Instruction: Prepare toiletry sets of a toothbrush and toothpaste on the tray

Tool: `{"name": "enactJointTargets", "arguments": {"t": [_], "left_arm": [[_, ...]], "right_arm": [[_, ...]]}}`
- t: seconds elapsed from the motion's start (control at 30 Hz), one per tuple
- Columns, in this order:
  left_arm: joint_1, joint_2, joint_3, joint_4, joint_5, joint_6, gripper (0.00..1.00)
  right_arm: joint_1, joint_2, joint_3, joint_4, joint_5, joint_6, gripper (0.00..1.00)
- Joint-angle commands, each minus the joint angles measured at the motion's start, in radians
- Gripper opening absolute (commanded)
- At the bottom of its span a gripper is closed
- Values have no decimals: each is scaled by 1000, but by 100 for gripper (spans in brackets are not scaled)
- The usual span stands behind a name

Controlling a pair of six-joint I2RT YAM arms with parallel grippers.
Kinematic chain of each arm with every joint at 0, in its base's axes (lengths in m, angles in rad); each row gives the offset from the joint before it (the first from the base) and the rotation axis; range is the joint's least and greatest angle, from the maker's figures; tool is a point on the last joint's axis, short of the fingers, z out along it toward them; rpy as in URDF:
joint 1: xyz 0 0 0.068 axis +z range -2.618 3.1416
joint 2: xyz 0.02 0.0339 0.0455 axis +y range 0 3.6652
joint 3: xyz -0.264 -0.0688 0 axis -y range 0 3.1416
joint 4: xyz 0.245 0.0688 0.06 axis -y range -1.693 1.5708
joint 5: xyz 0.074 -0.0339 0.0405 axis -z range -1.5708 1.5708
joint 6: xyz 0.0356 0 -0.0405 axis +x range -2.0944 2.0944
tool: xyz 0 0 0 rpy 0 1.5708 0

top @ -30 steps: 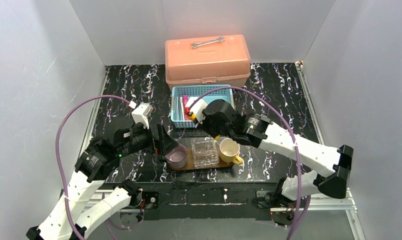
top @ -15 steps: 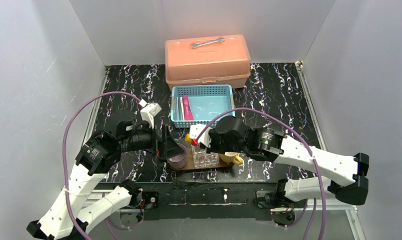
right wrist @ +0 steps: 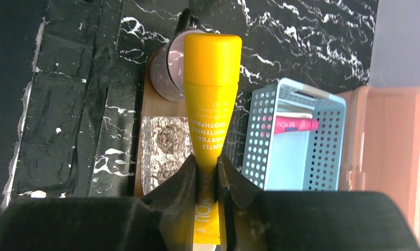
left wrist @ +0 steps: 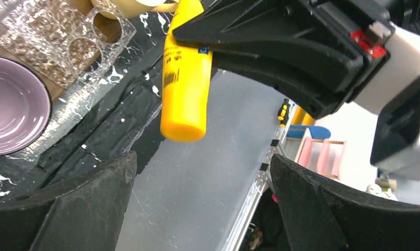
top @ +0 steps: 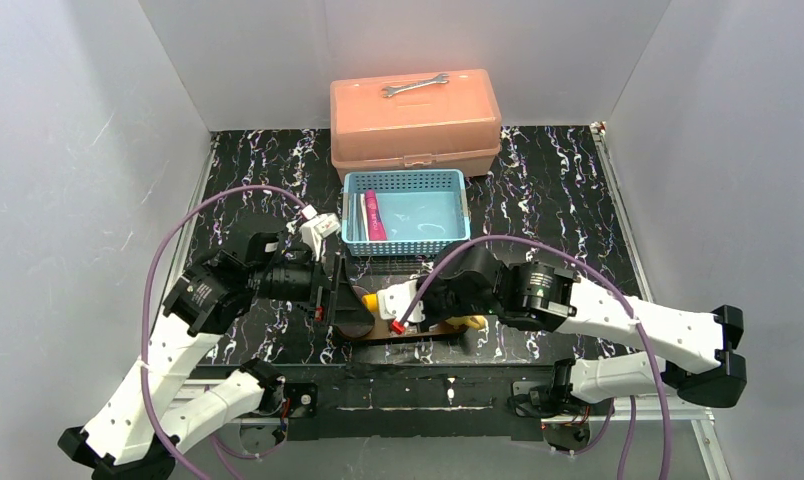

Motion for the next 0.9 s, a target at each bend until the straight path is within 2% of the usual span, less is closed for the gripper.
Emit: {"name": "enactJointTargets", "arguments": {"t": [0.0, 0.23, 0.4, 0.6, 0.87], "left_arm": [[-3, 12, 12, -13, 114, 2, 99], [-3, 6, -13, -11, 153, -2, 98], [-3, -1, -30, -11, 190, -1, 84], [-3, -3, -53, -15, 220, 12, 64], [-3, -4, -91, -15, 225, 31, 43]], "right_arm": [[54, 20, 84, 29, -15, -93, 16], [125, 65, 141, 13, 52, -153, 17], [163, 89, 169, 7, 93, -167, 21], [204, 122, 200, -9, 139, -175, 21], [239, 137, 217, 0, 188, -181, 22]]}}
